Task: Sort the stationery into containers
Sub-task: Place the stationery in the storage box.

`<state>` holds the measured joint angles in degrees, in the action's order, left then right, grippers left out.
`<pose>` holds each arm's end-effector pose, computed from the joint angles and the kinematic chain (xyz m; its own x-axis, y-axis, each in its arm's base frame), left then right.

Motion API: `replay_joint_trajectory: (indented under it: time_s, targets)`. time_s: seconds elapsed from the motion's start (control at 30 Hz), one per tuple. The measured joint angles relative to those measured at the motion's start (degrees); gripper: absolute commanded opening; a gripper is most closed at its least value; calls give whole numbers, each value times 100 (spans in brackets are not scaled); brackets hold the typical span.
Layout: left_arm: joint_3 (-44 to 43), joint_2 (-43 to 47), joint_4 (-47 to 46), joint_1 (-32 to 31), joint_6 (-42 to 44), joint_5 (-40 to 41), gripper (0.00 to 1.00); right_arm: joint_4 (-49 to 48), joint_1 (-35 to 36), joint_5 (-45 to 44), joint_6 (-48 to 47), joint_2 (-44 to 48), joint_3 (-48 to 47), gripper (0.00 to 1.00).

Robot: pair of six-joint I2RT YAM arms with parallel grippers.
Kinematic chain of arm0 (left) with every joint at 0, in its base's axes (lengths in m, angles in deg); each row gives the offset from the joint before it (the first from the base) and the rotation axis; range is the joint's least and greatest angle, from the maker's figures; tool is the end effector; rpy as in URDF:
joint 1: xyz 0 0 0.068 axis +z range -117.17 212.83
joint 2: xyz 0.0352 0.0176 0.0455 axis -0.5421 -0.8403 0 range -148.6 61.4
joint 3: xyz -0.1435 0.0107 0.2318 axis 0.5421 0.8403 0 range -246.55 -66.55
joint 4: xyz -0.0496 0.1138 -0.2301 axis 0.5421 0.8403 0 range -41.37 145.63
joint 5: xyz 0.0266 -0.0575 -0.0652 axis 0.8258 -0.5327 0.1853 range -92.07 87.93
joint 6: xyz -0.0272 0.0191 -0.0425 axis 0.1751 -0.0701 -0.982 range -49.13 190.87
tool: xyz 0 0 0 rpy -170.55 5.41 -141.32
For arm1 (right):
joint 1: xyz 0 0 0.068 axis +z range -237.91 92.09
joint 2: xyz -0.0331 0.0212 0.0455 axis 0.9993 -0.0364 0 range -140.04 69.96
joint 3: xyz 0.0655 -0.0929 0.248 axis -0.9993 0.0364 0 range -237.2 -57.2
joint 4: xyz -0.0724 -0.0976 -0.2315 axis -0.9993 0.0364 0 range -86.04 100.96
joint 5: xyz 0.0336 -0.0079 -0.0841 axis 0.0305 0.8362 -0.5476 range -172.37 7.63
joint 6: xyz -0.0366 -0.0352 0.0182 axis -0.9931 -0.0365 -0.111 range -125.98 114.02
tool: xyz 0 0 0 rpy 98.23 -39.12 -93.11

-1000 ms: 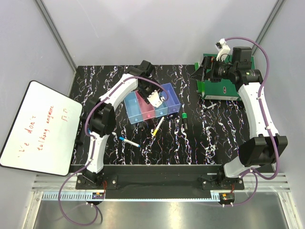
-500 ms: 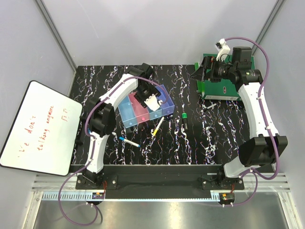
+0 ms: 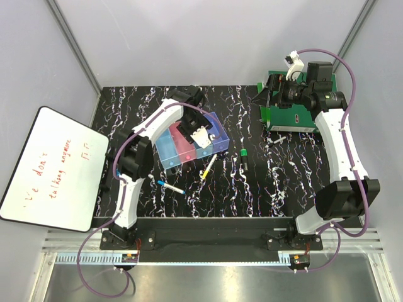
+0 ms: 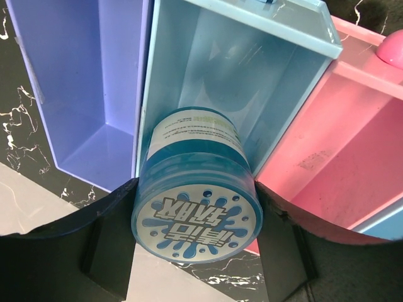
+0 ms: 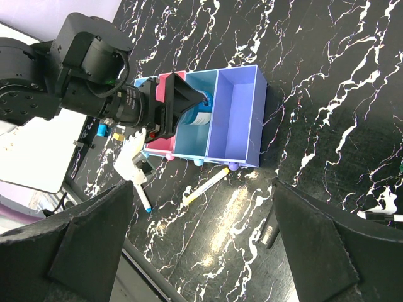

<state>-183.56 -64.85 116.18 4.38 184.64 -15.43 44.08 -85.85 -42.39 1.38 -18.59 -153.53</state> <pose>0.3939 -0.2228 0.2405 0.8117 0.5728 -0.1140 0.5778 -0.7591 0.2998 0.3325 0.0348 0.4158 -0.6032 0.0765 -0.7939 -0.4970 0.7425 0.4491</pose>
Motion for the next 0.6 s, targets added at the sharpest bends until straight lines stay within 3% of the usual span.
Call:
replay_joint_trajectory:
  time_s: [0.6]
  targets:
    - [44, -52, -286, -24, 0, 343, 41, -2, 0, 2, 2, 35, 48, 100]
